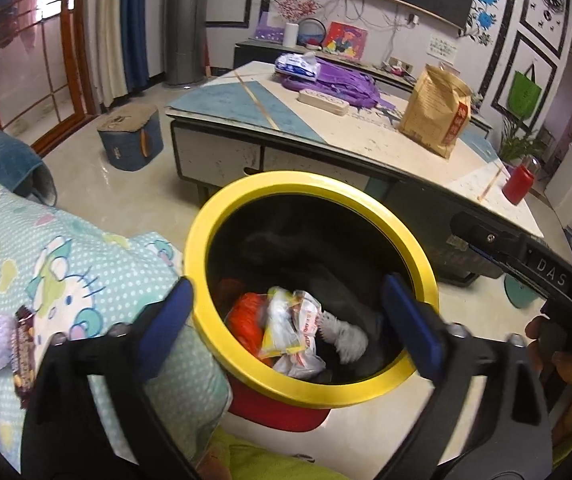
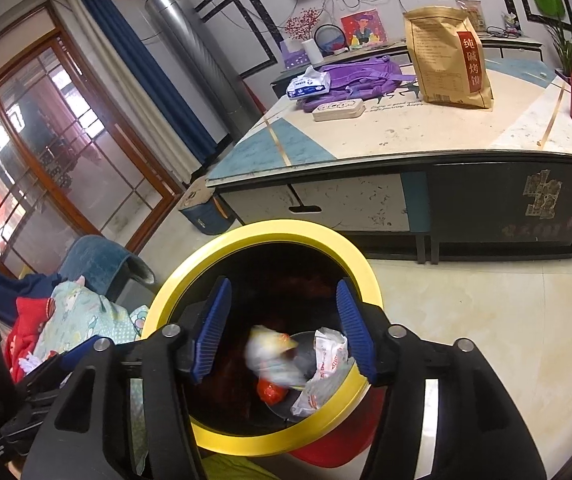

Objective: Collect trash
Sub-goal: 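Move both open tools back over the remaining trash on the bed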

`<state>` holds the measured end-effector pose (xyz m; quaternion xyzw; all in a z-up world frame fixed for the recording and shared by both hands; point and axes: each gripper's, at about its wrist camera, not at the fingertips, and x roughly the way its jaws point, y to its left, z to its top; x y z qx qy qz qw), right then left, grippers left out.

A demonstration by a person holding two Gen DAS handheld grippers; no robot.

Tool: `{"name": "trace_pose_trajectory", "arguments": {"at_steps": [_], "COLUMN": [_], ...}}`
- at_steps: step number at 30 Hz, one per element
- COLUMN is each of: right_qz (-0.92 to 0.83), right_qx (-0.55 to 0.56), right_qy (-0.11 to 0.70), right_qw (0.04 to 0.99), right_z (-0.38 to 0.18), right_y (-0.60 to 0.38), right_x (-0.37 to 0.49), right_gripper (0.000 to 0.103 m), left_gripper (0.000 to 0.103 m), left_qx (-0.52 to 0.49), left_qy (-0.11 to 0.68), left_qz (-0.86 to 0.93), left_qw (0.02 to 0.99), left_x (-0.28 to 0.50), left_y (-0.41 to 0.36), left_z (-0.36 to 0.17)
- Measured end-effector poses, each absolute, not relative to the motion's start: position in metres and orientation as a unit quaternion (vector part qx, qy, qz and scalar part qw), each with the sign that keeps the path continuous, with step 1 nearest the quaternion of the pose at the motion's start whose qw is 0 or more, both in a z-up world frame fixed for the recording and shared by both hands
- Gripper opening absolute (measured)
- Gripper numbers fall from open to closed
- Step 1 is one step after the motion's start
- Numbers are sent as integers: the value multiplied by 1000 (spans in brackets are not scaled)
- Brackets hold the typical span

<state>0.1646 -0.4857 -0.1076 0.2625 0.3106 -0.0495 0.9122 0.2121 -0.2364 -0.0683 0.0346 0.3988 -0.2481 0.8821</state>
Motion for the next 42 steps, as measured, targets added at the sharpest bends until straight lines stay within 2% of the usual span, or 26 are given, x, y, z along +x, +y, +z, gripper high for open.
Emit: {"name": "trace_pose_trajectory", "arguments": {"at_steps": [5,25,42], "right_qz": [-44,25,116], "right_qx": [264,215,145], "right_qy": [309,296,304], "right_qw": [913,930,934], "right_z": [-105,-72,-54], "right_y": [-483,-426,-339], "right_x": [164,158,151], "right_gripper": [60,62,65], "left_gripper": [92,92,92], "left_qx": [22,-31,-71], "left_qy": [382,326,298], "left_qz": [-229,-156,-67], "left_qw": [895,932,949], "left_x": [204,169,151], "left_y": [-219,-151,-68], "left_z": [-55,-13,1]}}
